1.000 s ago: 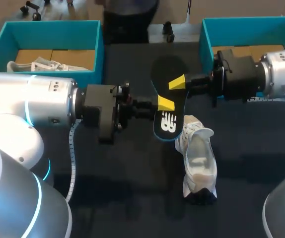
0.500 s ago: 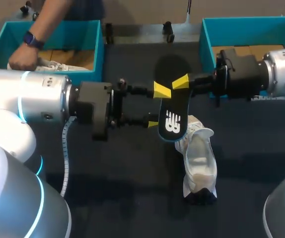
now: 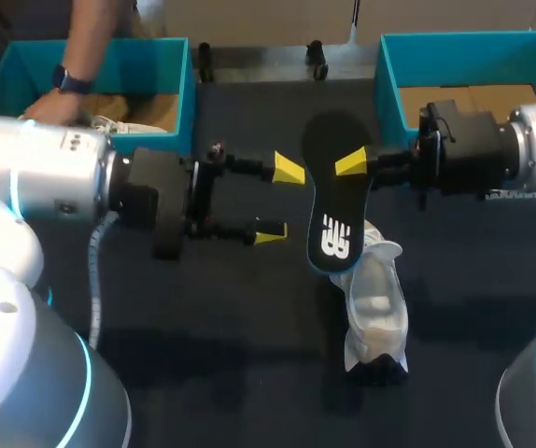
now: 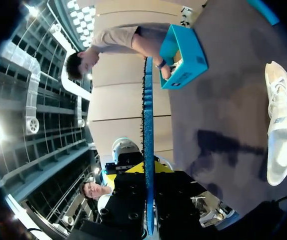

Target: Take the shoe out of the shoebox, open the shoe tongue, remove and reinsert the insole, then place the shoe into the shoebox

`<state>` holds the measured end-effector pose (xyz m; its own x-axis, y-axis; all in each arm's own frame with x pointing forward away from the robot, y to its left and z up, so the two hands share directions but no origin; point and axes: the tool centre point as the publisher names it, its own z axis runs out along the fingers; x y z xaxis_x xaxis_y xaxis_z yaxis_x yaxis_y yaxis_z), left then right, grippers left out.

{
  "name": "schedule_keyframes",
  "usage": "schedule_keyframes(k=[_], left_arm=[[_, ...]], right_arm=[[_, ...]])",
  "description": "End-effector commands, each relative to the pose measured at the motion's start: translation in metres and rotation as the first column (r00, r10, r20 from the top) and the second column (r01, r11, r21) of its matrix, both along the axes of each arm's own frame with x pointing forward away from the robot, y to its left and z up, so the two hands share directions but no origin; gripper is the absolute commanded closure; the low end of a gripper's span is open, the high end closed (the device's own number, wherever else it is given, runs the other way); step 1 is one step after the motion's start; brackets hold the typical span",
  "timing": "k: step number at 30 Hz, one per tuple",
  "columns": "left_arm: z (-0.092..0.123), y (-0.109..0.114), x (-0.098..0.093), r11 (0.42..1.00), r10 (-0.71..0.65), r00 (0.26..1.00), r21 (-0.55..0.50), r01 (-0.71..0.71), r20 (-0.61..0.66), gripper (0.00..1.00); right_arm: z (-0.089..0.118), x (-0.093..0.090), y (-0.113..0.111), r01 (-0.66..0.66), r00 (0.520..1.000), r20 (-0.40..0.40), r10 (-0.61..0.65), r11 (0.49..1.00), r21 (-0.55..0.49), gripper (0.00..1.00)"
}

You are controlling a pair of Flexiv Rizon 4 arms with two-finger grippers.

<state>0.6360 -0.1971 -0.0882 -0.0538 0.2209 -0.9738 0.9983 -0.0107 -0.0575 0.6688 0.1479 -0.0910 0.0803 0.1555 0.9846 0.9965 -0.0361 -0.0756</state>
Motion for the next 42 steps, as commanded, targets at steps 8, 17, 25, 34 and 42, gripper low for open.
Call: schedule_keyframes(k=[8,17,25,34,42], left_arm=[[0.032,0.014,0.009,0.956,0.004,0.999,0.294,0.007,-0.039,0.0],[0.041,0.017,0.023,0.873,-0.039,0.997,0.484,0.063,-0.061,0.0],[0.052,0.016,0.029,0.788,-0.061,0.994,0.607,0.102,-0.087,0.0],[0.068,0.015,0.038,0.682,-0.093,0.992,0.72,0.129,-0.09,0.0],[0.074,0.008,0.039,0.545,-0.184,0.983,0.829,0.124,-0.026,0.0]], right_arm=[[-0.012,-0.004,0.005,0.0,1.0,-0.004,0.0,1.0,0.02,1.0],[-0.018,-0.004,0.01,-0.008,1.0,-0.005,0.008,1.0,0.023,1.0],[-0.023,-0.003,0.015,-0.02,1.0,-0.007,0.02,0.999,0.026,1.0],[-0.027,0.001,0.017,-0.021,1.0,-0.003,0.021,1.0,0.023,1.0],[-0.027,0.003,0.017,-0.031,1.0,0.001,0.031,0.999,0.02,1.0]])
